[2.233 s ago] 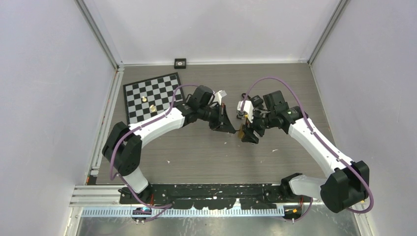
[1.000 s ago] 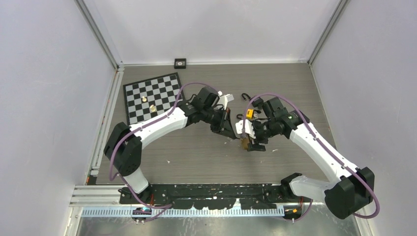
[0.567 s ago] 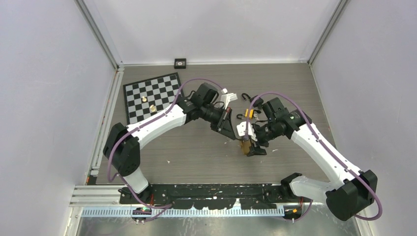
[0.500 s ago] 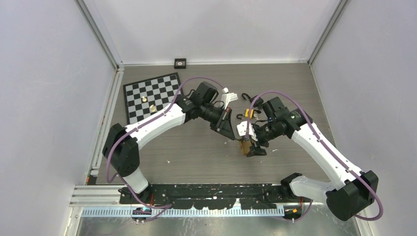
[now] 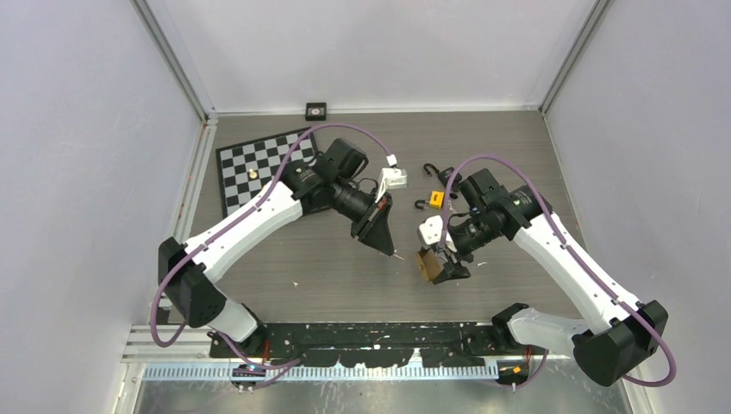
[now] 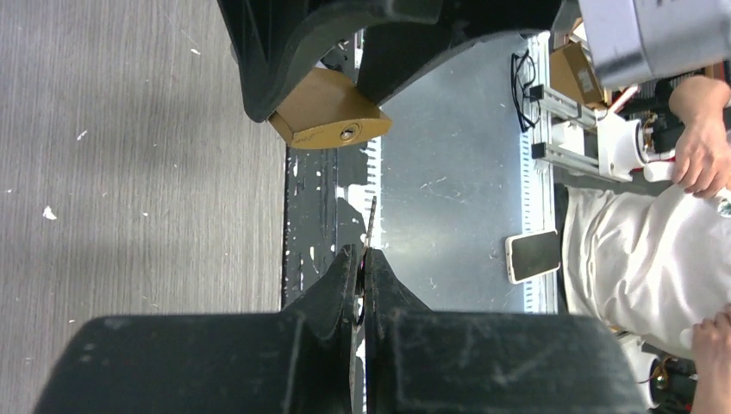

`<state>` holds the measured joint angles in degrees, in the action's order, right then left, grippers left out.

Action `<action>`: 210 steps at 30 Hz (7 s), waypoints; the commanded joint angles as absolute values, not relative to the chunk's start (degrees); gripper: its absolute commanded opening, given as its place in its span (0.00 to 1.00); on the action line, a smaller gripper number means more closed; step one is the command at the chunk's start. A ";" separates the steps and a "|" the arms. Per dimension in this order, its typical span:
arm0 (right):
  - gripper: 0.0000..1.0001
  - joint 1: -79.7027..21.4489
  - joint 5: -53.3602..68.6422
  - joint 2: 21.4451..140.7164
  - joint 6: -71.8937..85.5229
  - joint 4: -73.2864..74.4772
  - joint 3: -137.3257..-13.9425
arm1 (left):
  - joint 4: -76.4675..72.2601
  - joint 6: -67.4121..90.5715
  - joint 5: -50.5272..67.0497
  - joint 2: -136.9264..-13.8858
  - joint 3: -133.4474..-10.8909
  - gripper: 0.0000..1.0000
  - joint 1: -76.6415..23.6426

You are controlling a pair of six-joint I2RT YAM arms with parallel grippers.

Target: Unlock with the key

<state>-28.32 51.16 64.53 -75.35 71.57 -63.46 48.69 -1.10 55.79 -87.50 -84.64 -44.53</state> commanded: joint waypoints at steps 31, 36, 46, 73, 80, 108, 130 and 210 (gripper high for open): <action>0.00 -28.54 52.43 63.63 -74.49 70.42 -70.12 | 33.51 27.07 57.48 -89.47 -80.29 0.00 -47.24; 0.00 -27.85 52.03 63.65 -74.19 69.97 -70.46 | 35.21 27.66 55.13 -89.14 -80.14 0.00 -47.26; 0.00 -27.77 51.94 64.09 -74.09 69.81 -70.43 | 36.65 28.55 50.98 -89.96 -82.31 0.00 -47.20; 0.01 -27.77 48.60 64.19 -67.27 64.50 -69.55 | 33.41 34.34 51.36 -91.79 -81.89 0.00 -47.22; 0.00 -27.77 47.24 62.75 -66.34 62.60 -67.35 | 35.88 14.75 50.31 -87.85 -80.52 0.00 -46.93; 0.01 -27.52 59.11 67.21 -59.05 57.22 -62.15 | 36.14 -43.01 31.36 -74.84 -73.82 0.00 -54.67; 0.01 -26.85 70.75 77.87 -60.03 58.57 -62.06 | 38.31 -59.59 19.39 -71.28 -69.16 0.00 -63.66; 0.01 -27.94 68.83 80.56 -61.17 60.27 -61.66 | 32.92 -66.34 17.38 -73.92 -67.07 0.00 -65.65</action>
